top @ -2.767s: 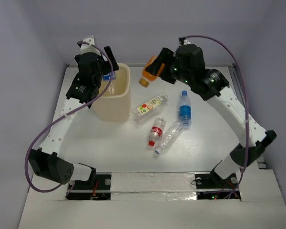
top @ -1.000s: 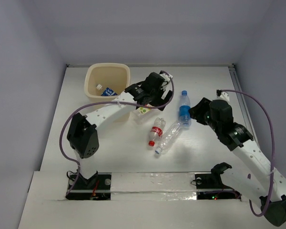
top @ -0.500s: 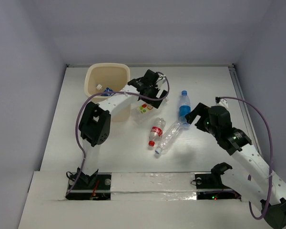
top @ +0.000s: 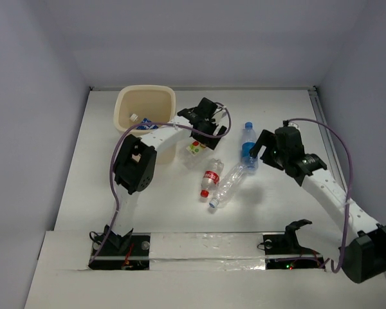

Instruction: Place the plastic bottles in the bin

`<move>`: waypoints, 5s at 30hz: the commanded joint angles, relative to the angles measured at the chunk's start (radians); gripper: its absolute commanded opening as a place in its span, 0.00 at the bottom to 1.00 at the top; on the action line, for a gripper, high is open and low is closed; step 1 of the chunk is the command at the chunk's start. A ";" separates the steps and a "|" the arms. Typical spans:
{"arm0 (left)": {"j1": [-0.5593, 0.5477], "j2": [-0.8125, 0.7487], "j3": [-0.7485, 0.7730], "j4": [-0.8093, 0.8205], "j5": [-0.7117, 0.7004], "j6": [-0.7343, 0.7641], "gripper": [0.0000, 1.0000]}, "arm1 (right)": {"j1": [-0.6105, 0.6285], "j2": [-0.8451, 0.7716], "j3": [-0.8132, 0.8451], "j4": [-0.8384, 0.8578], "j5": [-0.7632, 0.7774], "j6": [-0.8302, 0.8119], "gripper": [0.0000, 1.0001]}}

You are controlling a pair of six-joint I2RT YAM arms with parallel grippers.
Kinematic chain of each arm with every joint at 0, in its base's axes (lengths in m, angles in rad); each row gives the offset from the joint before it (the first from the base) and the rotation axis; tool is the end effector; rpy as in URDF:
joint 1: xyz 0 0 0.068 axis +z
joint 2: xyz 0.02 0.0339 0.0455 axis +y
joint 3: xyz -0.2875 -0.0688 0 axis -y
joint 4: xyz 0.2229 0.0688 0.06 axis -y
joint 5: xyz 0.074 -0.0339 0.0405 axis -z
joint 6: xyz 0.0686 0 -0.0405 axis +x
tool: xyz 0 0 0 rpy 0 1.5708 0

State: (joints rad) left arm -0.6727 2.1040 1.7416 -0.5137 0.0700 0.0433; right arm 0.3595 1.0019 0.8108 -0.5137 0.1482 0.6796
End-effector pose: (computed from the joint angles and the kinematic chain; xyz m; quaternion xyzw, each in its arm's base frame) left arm 0.3779 -0.3072 0.2287 0.3404 0.8760 -0.1366 0.3133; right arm 0.1940 0.0621 0.2804 0.1749 0.8887 0.1494 0.3966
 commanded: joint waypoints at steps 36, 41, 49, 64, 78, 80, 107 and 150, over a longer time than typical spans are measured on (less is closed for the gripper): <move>0.317 -0.692 0.080 0.213 -0.174 -0.309 0.43 | -0.171 0.952 0.700 -0.186 -0.053 -0.338 0.55; 0.413 -0.766 -0.102 0.325 -0.174 -0.327 0.42 | -0.171 0.808 0.618 -0.065 -0.001 -0.325 0.51; 0.433 -0.826 -0.316 0.489 -0.190 -0.330 0.43 | -0.171 0.506 0.711 -0.072 -0.024 -0.305 0.49; 0.433 -1.045 -0.534 0.561 -0.185 -0.391 0.99 | 0.268 0.591 1.096 0.236 -0.173 -0.061 0.51; 0.433 -1.161 -0.519 0.477 -0.188 -0.448 0.87 | 0.486 0.990 1.487 0.280 -0.024 -0.103 0.53; 0.433 -1.170 -0.504 0.460 -0.161 -0.468 0.74 | 0.496 1.029 1.525 0.268 -0.009 -0.100 0.54; 0.227 -1.095 -0.281 0.369 -0.021 -0.453 0.49 | 0.492 0.775 1.320 0.368 0.149 -0.087 0.75; -0.169 -0.303 -0.498 0.308 -0.078 -0.416 0.77 | 0.337 -0.106 -0.171 0.010 0.105 0.298 1.00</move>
State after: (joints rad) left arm -0.8448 1.7878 1.2083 -0.2600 -0.0521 -0.4011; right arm 0.7330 0.8654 0.6018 -0.5625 0.2291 1.0069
